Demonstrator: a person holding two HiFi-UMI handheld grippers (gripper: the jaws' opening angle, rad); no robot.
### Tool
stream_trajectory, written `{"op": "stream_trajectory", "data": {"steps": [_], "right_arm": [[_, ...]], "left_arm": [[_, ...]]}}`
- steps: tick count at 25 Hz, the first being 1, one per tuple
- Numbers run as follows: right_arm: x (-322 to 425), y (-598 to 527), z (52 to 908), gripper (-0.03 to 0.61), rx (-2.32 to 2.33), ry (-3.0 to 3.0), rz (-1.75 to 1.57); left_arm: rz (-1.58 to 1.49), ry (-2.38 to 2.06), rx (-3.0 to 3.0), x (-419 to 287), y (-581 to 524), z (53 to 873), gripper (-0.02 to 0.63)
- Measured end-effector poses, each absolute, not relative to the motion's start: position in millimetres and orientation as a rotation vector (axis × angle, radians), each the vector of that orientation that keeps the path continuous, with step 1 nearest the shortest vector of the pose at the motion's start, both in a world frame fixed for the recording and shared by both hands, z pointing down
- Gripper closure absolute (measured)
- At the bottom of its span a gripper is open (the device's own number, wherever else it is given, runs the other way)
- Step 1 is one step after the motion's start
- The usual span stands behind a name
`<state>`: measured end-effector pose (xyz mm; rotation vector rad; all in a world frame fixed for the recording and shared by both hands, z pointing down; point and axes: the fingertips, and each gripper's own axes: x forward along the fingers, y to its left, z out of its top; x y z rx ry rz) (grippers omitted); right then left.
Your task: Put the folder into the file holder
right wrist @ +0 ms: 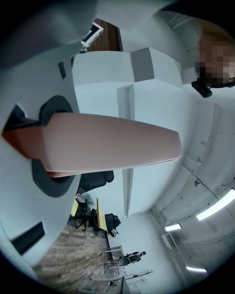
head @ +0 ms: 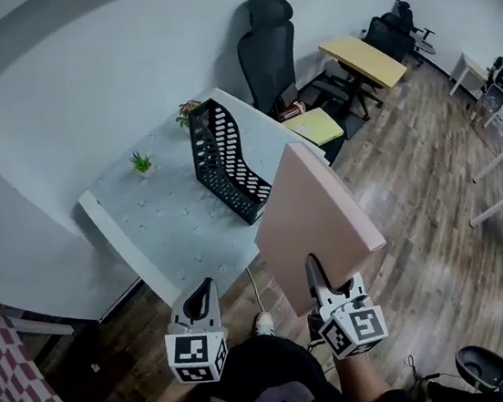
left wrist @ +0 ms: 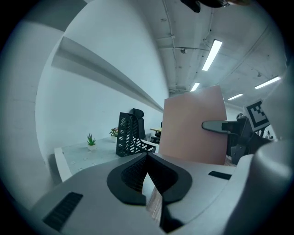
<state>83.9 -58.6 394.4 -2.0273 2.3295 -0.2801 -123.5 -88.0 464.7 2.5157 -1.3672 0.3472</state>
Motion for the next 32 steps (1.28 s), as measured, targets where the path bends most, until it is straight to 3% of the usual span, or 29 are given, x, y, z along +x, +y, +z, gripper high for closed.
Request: {"op": "stream_trajectory", "data": {"steps": [11,32], "right_arm": [[120.9,-135.3,364.3,0.434,-1.705,2.515,-0.126],[116.1,-225.4,335.6,0.434,-1.544,2.563,0.006]], "left_arm": [[0.357,-1.532,2.369,-72.2,-116.9,469.1,0.604],[0.352,-1.570,2.363,-55.3,-190.2,455.7,0.604]]}}
